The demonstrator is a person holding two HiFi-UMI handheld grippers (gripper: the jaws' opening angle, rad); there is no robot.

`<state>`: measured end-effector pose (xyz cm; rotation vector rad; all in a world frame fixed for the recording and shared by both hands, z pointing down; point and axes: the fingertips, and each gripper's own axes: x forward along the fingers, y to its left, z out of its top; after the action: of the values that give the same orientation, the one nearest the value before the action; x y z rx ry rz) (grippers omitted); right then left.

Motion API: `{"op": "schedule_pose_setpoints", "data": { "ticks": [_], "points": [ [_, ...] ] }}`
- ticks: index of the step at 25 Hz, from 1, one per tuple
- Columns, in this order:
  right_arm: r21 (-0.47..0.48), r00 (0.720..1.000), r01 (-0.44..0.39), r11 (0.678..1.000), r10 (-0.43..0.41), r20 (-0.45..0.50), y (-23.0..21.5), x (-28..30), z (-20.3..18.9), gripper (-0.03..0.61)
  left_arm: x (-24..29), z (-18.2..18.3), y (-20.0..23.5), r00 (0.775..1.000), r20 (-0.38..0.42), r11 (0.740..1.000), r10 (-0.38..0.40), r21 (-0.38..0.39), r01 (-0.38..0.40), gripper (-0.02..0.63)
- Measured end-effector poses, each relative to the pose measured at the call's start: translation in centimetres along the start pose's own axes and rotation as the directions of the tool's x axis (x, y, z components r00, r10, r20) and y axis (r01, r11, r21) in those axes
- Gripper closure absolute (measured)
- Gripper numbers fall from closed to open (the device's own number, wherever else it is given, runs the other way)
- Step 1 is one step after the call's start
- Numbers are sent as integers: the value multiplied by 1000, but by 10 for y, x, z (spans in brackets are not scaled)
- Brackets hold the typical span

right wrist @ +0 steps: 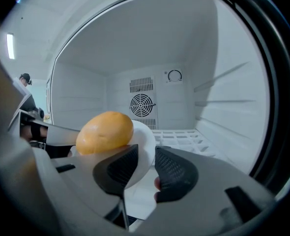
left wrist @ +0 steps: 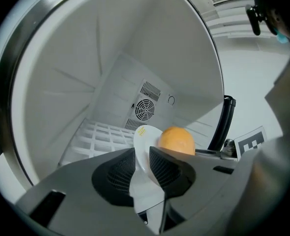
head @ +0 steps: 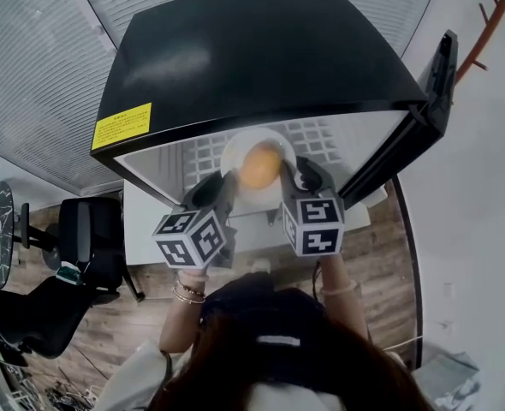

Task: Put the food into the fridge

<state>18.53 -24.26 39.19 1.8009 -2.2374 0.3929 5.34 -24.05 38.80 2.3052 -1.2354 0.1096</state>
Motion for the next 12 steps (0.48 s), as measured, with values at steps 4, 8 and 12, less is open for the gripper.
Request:
{"op": "schedule_pose_setpoints", "data": {
  "ticks": [4,8,12],
  "points": [
    [12,1000,-6,1000,6,-6,-1,3,0,472,3,4,1,1000,0,1000,9,17,-9,532],
    [2,1000,-1,1000,1,-13,-1,4,1,471,6,4,2,1000,-4,999,21,34,-21,532],
    [-2,1000,1,1000,-1,-19,-3,7,4,469,9,5,2,1000,-4,999,25,39,-25,532]
  ]
}}
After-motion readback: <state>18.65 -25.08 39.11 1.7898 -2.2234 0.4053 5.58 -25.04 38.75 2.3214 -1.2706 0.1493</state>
